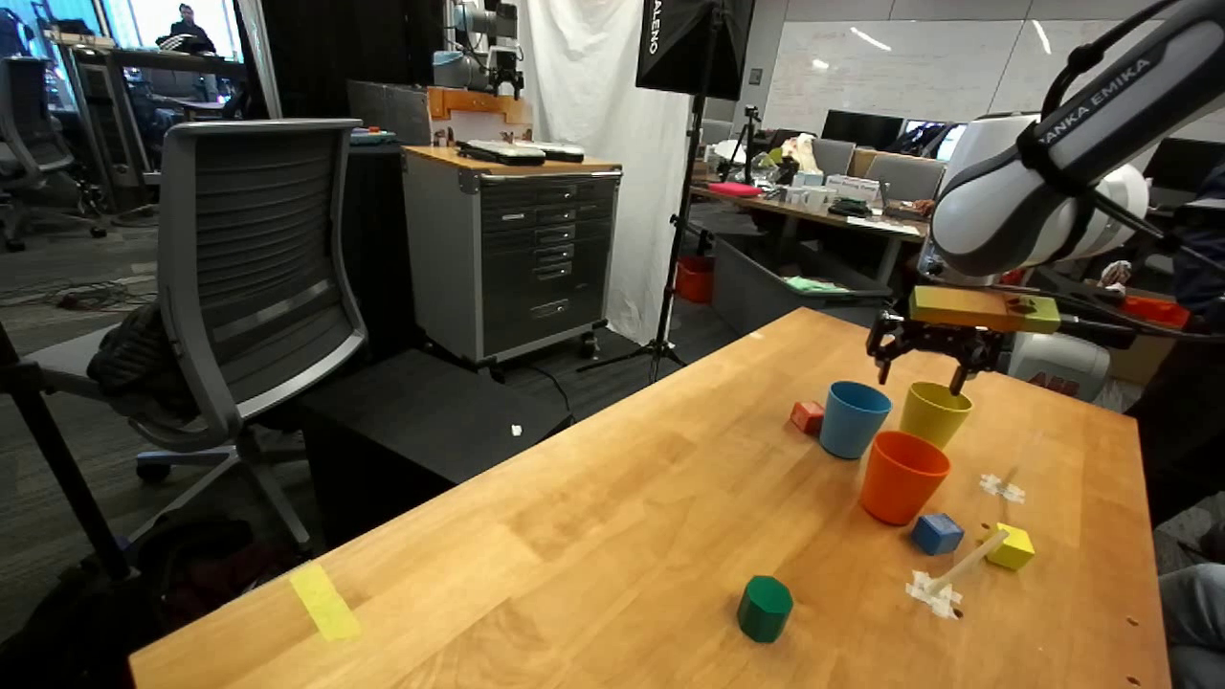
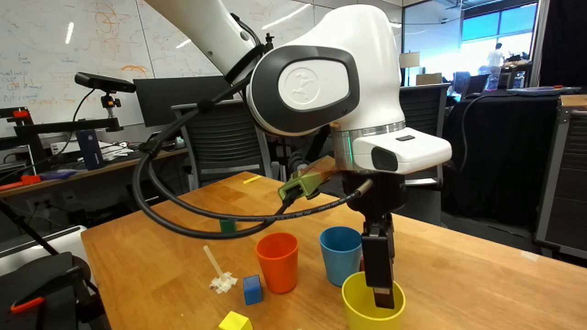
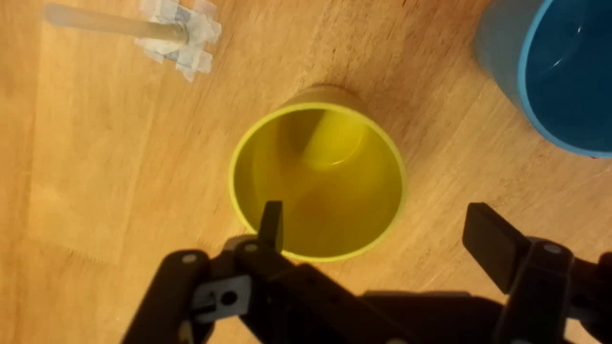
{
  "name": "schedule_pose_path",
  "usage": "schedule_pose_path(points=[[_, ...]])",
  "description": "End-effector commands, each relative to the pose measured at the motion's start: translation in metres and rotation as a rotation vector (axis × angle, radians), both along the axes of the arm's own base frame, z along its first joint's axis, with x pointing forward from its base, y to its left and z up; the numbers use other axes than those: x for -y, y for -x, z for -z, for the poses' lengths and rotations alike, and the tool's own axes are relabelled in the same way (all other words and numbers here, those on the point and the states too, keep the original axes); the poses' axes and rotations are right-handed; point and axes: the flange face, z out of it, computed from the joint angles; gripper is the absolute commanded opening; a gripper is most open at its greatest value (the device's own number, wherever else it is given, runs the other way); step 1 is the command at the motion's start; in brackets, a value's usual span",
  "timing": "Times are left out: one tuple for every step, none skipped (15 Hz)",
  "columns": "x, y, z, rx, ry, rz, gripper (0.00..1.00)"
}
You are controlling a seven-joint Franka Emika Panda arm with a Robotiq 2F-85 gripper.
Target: Stack the cups
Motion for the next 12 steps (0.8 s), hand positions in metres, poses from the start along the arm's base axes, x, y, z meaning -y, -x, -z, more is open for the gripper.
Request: schedule_pose_path(points=[[-0.004, -0.008, -0.003, -0.025, 0.026, -0.006, 0.99], [-0.006, -0.009, -0.002, -0.031, 0.023, -0.014, 1.0], [-0.008, -0.01, -0.001, -0.036, 0.024, -0.015, 0.92], [-0.011, -0.01, 0.0, -0.042, 0.02, -0.019, 0.75], [-0.013, -0.01, 0.001, -0.047, 0.016, -0.022, 0.71], [-0.015, -0.01, 0.001, -0.053, 0.009, -0.022, 0.63], [-0.016, -0.01, 0.001, -0.058, 0.004, -0.022, 0.53], [-0.017, -0.01, 0.001, -0.063, -0.002, -0.022, 0.46], [-0.018, -0.01, 0.0, -0.069, -0.01, -0.019, 0.37], [-0.018, -0.01, -0.002, -0.07, -0.013, -0.014, 0.31], [-0.018, -0.01, -0.003, -0.071, -0.02, -0.011, 0.24], [-0.018, -0.01, -0.005, -0.069, -0.024, -0.008, 0.15]])
